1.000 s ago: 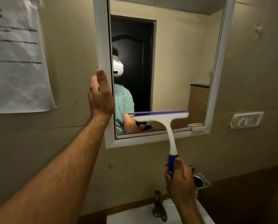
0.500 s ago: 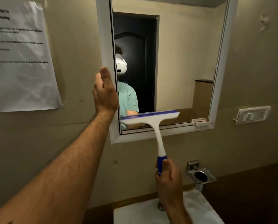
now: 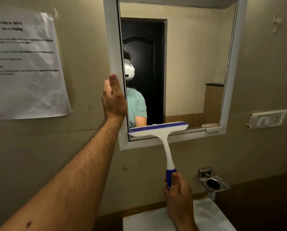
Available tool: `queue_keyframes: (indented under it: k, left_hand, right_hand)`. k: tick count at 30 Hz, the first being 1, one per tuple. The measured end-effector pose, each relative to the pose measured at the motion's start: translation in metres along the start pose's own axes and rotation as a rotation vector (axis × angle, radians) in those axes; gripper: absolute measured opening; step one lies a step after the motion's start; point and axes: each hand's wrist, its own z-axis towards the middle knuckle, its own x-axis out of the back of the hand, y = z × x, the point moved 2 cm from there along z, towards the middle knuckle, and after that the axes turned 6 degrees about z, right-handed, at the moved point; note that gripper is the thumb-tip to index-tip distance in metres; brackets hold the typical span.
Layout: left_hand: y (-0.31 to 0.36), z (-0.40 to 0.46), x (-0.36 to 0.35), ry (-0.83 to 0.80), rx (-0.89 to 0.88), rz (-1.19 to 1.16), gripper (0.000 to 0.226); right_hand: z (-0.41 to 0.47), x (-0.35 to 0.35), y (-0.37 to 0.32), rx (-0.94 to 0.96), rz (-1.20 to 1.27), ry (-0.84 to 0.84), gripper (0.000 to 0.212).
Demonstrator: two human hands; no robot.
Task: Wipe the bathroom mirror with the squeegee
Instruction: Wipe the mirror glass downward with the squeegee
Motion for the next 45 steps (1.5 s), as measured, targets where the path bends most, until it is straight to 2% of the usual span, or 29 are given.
queue_keyframes:
  k: [4,7,15,20,23,27,29,31,32,34,37,40,44,45]
  left_hand:
    - [-0.003,-0.002,0.003,0.013,0.010,0.011,0.048]
    - [0.004,-0.002,0.004,0.006,0.015,0.004,0.037]
    - [0.003,-0.001,0.005,0.018,-0.011,-0.009,0.050]
    - [0.002,-0.011,0.005,0.020,0.010,0.010,0.030]
    - [0.001,-0.010,0.007,0.008,0.000,0.010,0.048]
    - [0.002,-0.007,0.005,-0.020,-0.024,-0.008,0.049]
    - [0.004,-0.008,0.005,-0.019,-0.041,-0.009,0.043]
    - [0.006,-0.008,0.006,-0.013,-0.033,-0.006,0.039]
    - [0.007,-0.008,0.007,-0.015,-0.026,-0.004,0.034]
    - [0.009,-0.010,0.008,-0.017,-0.024,-0.005,0.029]
    - [0.008,-0.010,0.008,-0.003,-0.023,0.009,0.031]
    - [0.009,-0.007,0.004,-0.009,-0.035,-0.019,0.023]
    - [0.011,-0.010,0.005,-0.039,-0.029,-0.048,0.037]
    - [0.010,-0.010,0.006,-0.036,-0.026,-0.043,0.034]
  right_hand:
    - [0.014,-0.005,-0.025,0.092,0.019,0.028,0.051]
    - [0.029,-0.014,-0.043,0.156,0.040,0.022,0.049]
    - [-0.001,-0.004,0.002,0.005,-0.035,-0.006,0.052]
    - [-0.009,0.009,-0.002,-0.011,-0.064,0.020,0.046]
    - [0.003,0.005,-0.026,0.005,0.019,0.012,0.040]
    - [0.015,-0.004,-0.038,0.063,0.005,0.031,0.039]
    - [0.012,-0.006,-0.025,0.041,-0.008,0.048,0.050]
    - [0.004,-0.007,-0.005,-0.005,-0.039,0.110,0.072]
    - [0.000,-0.006,0.004,-0.046,-0.029,0.143,0.071]
    - [-0.005,-0.007,0.011,-0.152,-0.001,0.168,0.044]
    - [-0.003,-0.005,-0.009,-0.148,0.079,0.143,0.025]
    - [0.019,-0.006,-0.050,-0.028,0.090,0.040,0.032]
    - [0.032,-0.013,-0.072,0.057,0.098,0.013,0.036]
    - [0.030,-0.015,-0.067,0.047,0.091,0.013,0.036]
